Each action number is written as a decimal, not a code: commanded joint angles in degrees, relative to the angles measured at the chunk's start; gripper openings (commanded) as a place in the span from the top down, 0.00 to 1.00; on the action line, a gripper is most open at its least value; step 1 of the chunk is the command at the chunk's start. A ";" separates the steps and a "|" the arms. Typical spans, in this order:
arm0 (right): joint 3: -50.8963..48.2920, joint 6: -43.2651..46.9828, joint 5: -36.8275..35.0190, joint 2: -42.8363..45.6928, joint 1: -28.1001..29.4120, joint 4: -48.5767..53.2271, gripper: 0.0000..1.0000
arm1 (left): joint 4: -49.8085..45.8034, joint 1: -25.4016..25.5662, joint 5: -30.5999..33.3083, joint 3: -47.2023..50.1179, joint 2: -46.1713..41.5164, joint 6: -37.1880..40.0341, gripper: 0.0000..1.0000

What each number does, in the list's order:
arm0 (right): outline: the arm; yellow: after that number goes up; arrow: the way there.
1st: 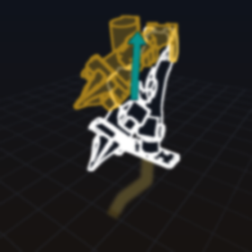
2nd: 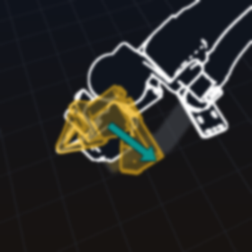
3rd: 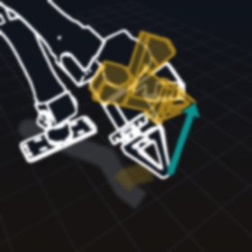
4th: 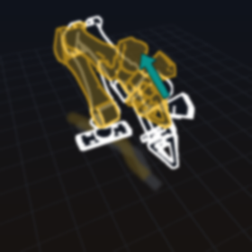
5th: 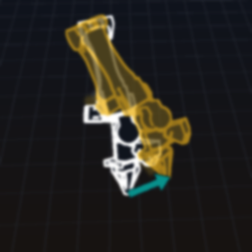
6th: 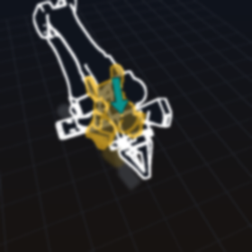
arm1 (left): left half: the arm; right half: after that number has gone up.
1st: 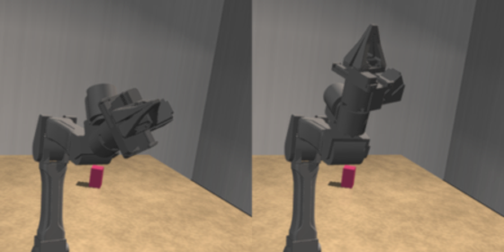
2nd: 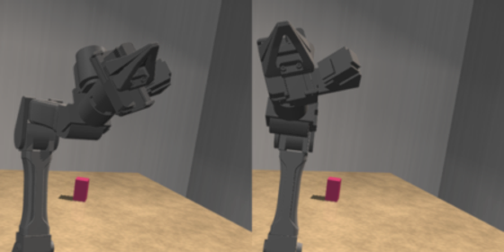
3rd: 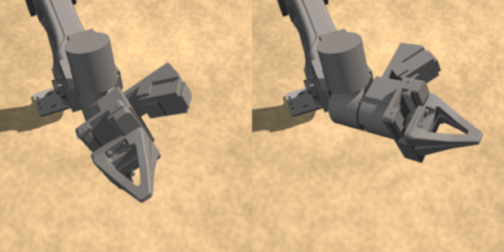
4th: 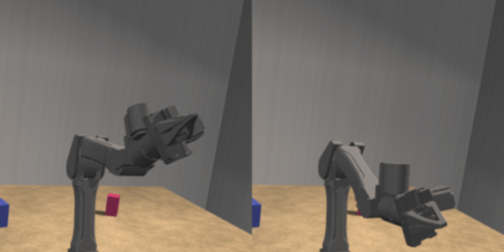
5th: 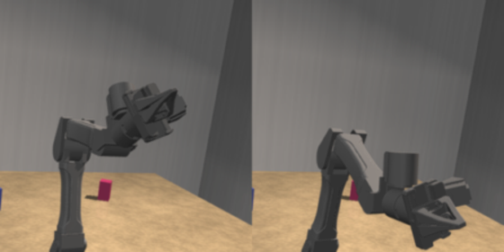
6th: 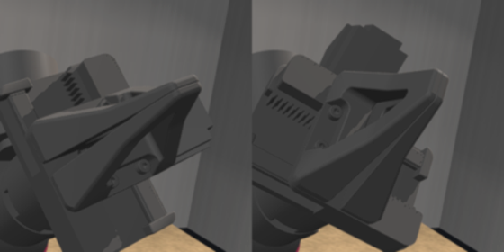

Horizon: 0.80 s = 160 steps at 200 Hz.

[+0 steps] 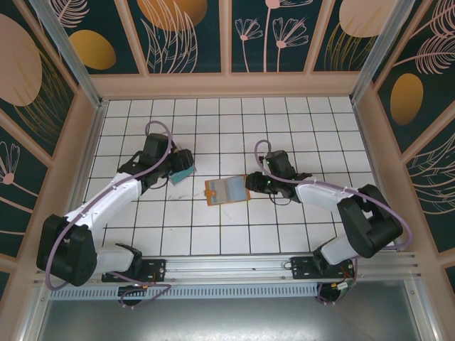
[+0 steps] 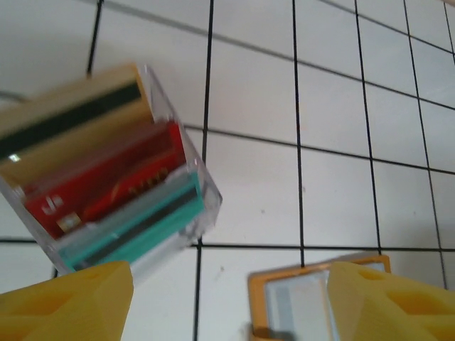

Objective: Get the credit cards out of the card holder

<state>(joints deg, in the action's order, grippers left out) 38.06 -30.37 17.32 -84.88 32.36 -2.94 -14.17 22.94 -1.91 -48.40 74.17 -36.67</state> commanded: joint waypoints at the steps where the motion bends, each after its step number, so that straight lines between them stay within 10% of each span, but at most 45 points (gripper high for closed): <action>1: -1.40 -0.39 -1.14 -1.93 0.55 -3.20 0.70 | 5.49 1.10 -5.47 3.54 -1.23 -9.32 0.28; 160: -1.41 -2.86 -1.31 -5.85 4.03 -5.38 0.77 | 17.73 9.75 -10.82 6.92 13.79 -18.48 0.43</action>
<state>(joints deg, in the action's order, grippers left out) 36.69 -32.29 16.53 -90.28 35.90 -7.16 1.87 32.27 -11.64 -41.15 86.19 -54.26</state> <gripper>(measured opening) 0.231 0.577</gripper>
